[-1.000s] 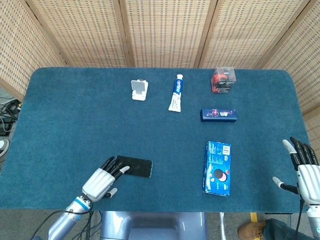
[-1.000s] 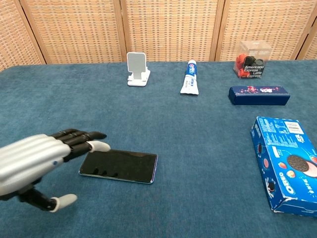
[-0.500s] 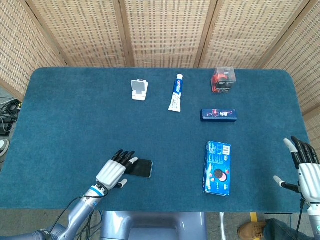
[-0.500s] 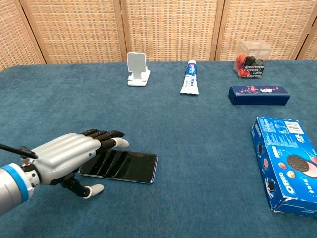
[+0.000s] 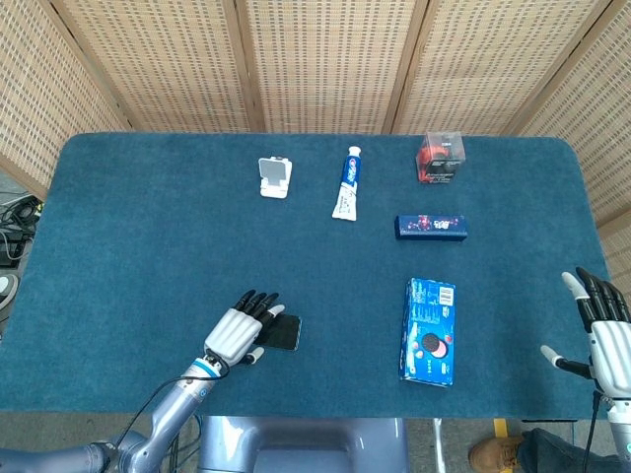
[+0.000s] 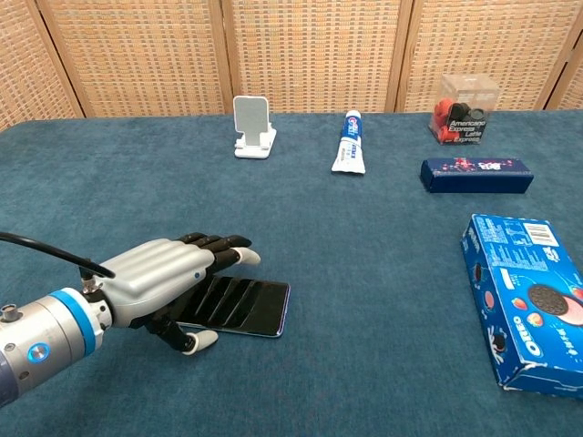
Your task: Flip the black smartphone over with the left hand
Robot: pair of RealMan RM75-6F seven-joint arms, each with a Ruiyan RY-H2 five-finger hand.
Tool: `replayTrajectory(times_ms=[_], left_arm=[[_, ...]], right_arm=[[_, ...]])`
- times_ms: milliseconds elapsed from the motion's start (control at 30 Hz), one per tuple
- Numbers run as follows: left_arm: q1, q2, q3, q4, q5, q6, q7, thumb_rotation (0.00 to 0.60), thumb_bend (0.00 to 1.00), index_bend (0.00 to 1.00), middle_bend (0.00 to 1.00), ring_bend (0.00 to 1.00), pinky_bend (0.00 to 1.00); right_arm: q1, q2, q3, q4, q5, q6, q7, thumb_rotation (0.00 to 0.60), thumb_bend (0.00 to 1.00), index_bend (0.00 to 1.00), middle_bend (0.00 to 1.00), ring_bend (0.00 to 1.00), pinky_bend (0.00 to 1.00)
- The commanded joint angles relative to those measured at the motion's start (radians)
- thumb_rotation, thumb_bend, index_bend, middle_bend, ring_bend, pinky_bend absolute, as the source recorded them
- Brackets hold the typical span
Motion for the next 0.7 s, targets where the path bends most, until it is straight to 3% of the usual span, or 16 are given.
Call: replayTrajectory(times_ms=[33,467,700], left_arm=[[-0.010,-0.011,0.003,0.009,-0.023,0.001,0.020,0.600,0.30,0.00,0.00,0.00,0.00],[-0.038,-0.030,0.010,0.038,-0.080,0.022,0.033,0.600,0.35,0.00,0.00,0.00,0.00],[-0.046,-0.041,0.016,0.056,-0.065,0.046,0.001,0.600,0.51,0.14,0.00,0.00,0.00]], right_arm=[[0.000,0.000,0.000,0.001,0.001,0.000,0.002,0.600,0.00,0.04,0.00,0.00,0.00],[0.001,0.004,0.001,0.001,0.004,-0.005,0.013,0.600,0.00,0.04,0.00,0.00,0.00],[0.004,0.003,0.002,0.003,0.006,-0.010,0.014,0.600,0.00,0.04,0.00,0.00,0.00]])
